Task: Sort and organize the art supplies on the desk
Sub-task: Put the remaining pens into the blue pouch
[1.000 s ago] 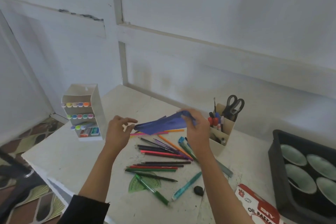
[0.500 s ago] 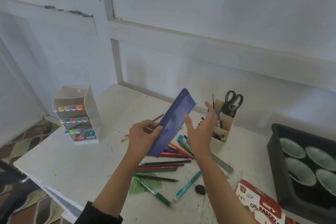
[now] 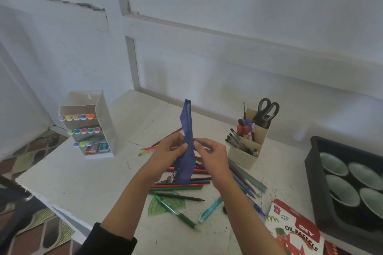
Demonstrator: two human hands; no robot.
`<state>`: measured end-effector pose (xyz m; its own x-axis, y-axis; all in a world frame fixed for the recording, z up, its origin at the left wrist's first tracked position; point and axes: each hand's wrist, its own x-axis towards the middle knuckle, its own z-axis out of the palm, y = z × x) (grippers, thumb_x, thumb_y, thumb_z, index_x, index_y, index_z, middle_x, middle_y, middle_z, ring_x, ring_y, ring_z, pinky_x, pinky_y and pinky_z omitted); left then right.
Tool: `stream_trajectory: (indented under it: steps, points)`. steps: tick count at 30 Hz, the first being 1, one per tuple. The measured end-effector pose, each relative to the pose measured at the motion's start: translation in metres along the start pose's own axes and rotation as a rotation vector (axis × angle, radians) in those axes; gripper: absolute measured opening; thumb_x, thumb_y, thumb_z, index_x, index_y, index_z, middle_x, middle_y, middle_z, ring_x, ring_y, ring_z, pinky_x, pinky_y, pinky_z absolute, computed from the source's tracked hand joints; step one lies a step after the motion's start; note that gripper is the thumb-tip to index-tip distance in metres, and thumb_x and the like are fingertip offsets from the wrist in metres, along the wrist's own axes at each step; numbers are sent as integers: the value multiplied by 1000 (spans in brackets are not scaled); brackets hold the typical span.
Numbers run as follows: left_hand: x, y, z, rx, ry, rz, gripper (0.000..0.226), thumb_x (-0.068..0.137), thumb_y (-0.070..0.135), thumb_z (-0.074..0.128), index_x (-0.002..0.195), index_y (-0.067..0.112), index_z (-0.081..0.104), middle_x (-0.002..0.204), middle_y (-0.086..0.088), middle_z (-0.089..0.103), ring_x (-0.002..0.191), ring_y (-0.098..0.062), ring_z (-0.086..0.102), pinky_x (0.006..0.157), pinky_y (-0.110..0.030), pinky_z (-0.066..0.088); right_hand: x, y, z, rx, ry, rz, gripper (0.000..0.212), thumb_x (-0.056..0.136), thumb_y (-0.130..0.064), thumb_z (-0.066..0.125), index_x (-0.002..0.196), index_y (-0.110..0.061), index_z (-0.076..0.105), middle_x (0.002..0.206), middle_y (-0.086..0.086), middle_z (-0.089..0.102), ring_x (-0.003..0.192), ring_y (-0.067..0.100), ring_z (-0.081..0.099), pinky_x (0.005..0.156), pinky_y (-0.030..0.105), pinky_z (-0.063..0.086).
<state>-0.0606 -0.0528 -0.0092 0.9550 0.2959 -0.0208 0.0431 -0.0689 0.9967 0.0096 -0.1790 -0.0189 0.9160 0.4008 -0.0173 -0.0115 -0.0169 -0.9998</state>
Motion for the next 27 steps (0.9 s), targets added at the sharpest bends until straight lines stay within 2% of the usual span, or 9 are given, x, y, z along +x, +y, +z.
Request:
stream_trajectory:
  steps: [3,7,12,16,18,20,22,24,27]
  points:
    - [-5,1,-1,-21,-125,-13,15,97,7,49,101,16,61,96,3,71,93,-13,67,74,-25,53,-7,0,6,56,-24,44,10,87,-19,65,87,-9,69,81,-3,70,76,7,68,64,25,56]
    - [-5,-2,5,-67,-130,-108,30,97,7,49,119,25,58,109,7,69,100,-10,66,82,-26,55,-6,3,9,54,-33,38,16,87,-16,65,81,-2,62,76,2,66,69,10,66,64,28,56]
    - [11,-4,9,-123,264,-163,20,92,-1,40,89,7,58,79,-12,59,72,-25,55,61,-31,45,1,10,1,127,55,117,18,91,-14,61,79,-2,61,87,15,70,83,25,69,68,39,58]
    - [22,-24,-17,39,585,-109,24,91,13,43,68,9,45,63,-12,40,63,-19,38,56,-33,29,5,23,-13,-43,133,148,20,90,-8,58,70,-6,60,77,14,67,73,24,69,63,38,59]
    - [22,-27,-25,161,620,-72,32,94,14,45,64,3,41,60,-11,39,60,-19,34,57,-32,27,3,29,-17,-53,130,192,18,90,-7,58,72,-5,59,75,12,64,62,14,68,54,29,56]
    - [19,-29,-23,312,563,-39,35,94,13,48,64,-4,42,57,-11,39,57,-18,32,54,-32,25,2,35,-20,-71,67,241,16,92,-12,58,81,-1,62,81,14,67,68,17,69,58,34,57]
    - [17,-29,-17,449,488,-1,35,92,12,52,60,-2,43,53,-7,40,53,-16,31,51,-26,26,2,40,-25,-140,-27,258,23,93,-23,57,91,-1,64,90,11,70,80,22,69,66,38,58]
    - [15,-29,-11,517,440,57,40,91,9,54,54,10,37,48,2,37,48,-10,29,48,-18,26,4,43,-38,-289,-38,227,27,93,-33,55,95,-8,66,90,3,70,84,17,67,67,30,55]
    - [13,-26,-8,569,418,93,45,89,7,54,52,18,33,45,6,34,45,-7,29,46,-16,29,8,55,-74,-851,91,112,22,94,-34,54,97,-16,66,86,-5,63,77,9,57,63,19,41]
